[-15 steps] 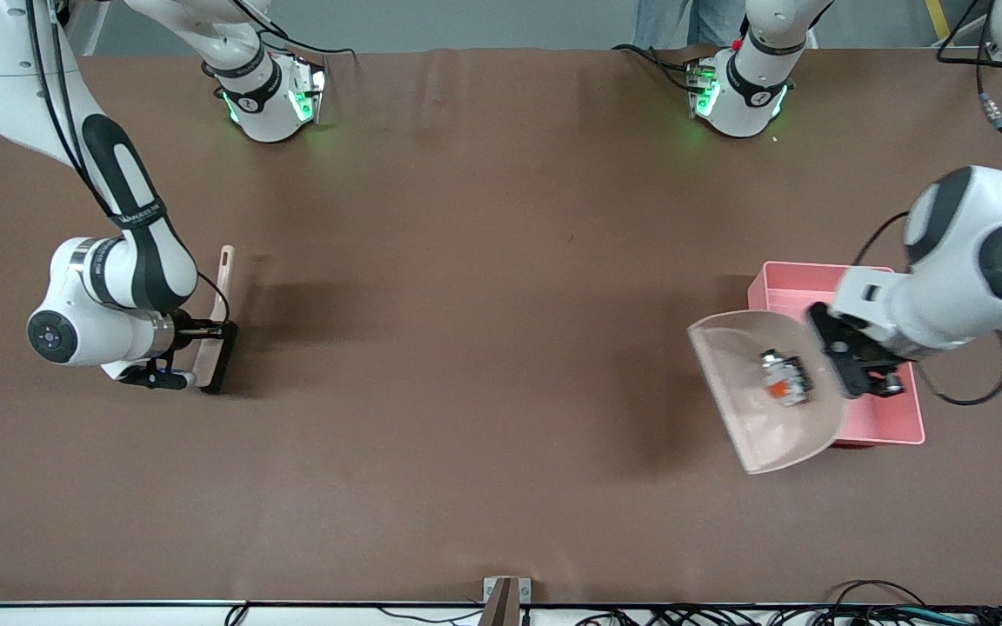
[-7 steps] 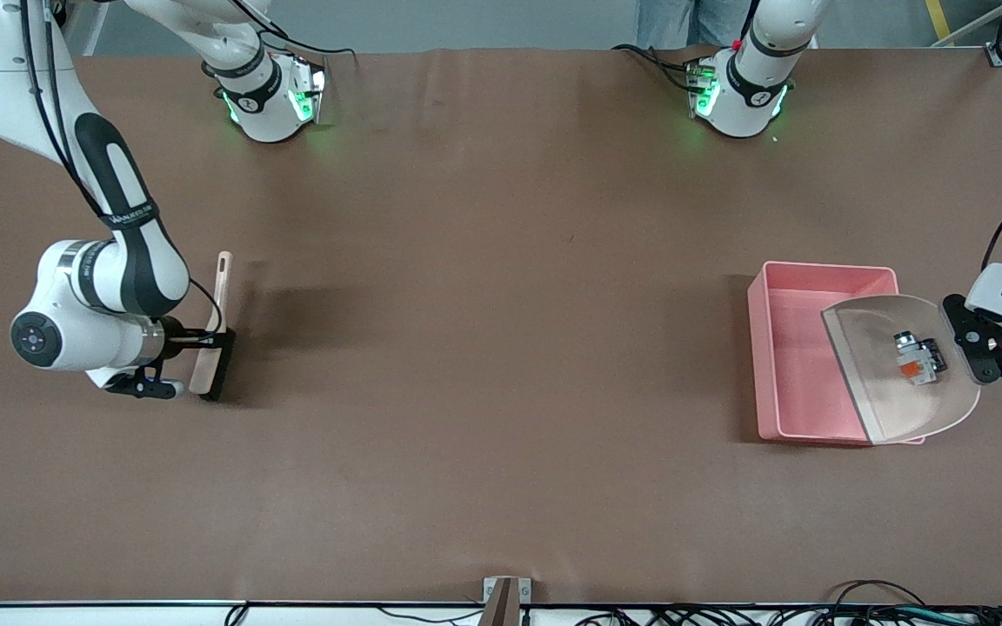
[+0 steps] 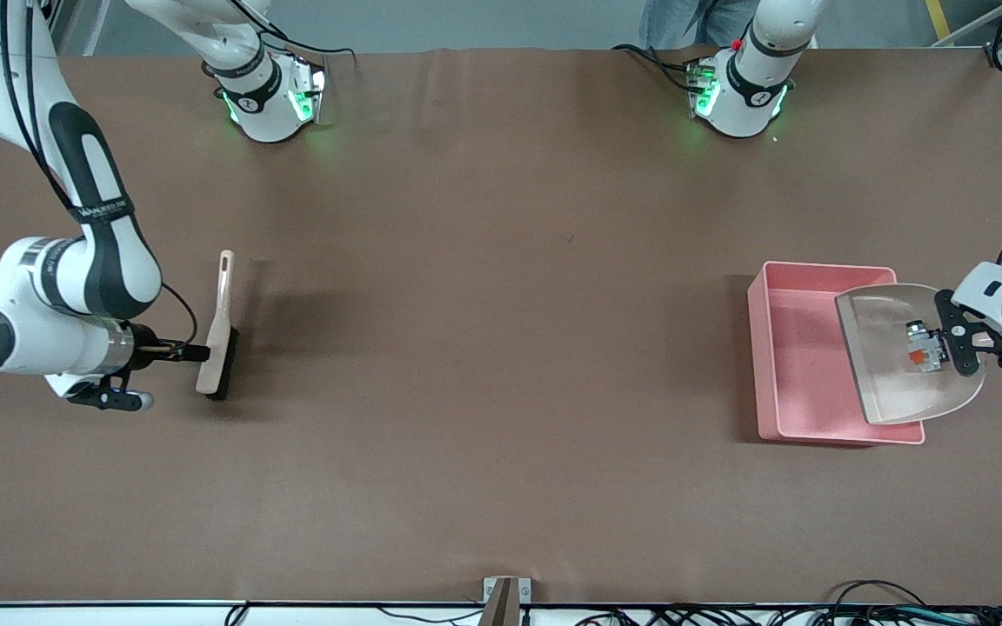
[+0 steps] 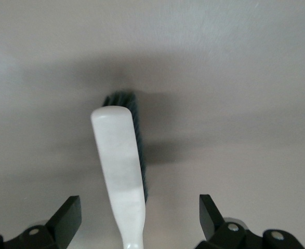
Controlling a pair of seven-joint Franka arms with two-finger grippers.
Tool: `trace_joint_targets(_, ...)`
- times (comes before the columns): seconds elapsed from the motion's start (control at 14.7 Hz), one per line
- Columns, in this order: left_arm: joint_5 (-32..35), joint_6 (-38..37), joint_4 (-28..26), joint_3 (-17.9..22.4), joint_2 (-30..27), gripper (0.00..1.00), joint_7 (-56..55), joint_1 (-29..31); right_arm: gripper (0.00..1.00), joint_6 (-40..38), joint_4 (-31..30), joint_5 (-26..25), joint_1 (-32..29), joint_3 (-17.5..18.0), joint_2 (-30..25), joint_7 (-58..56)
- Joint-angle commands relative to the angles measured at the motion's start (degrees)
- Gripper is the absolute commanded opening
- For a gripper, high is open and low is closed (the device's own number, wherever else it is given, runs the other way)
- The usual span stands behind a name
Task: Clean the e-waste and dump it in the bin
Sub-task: 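Tilt the dustpan with the left gripper to dump items into the bin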
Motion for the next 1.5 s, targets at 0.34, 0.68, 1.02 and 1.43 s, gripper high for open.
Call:
trace_joint_targets(0.34,10.3,-4.9,-1.8,0.0,-1.3,0.0,-4.0,-2.5,1.0,-10.1,-1.1,-1.0,0.8,1.9,-19.7,-1.6)
trace_joint_targets(0.68,17.9,-9.6,-1.9,0.0,0.0,0.0,-8.0,-6.5,1.0,-15.7,-1.0,-1.0,1.1,1.9,-29.0,-1.9)
trace_joint_targets(1.02,20.3,-9.6,-1.9,0.0,0.2,0.0,-7.9,-7.1,1.0,-21.6,4.4,-1.3,1.7,2.1,-30.0,-3.0)
trace_joint_targets(1.43,19.5,-9.6,0.0,-5.9,-0.8,0.01,-7.8,-6.9,1.0,-27.9,10.5,-1.3,1.4,2.0,-29.1,-2.8)
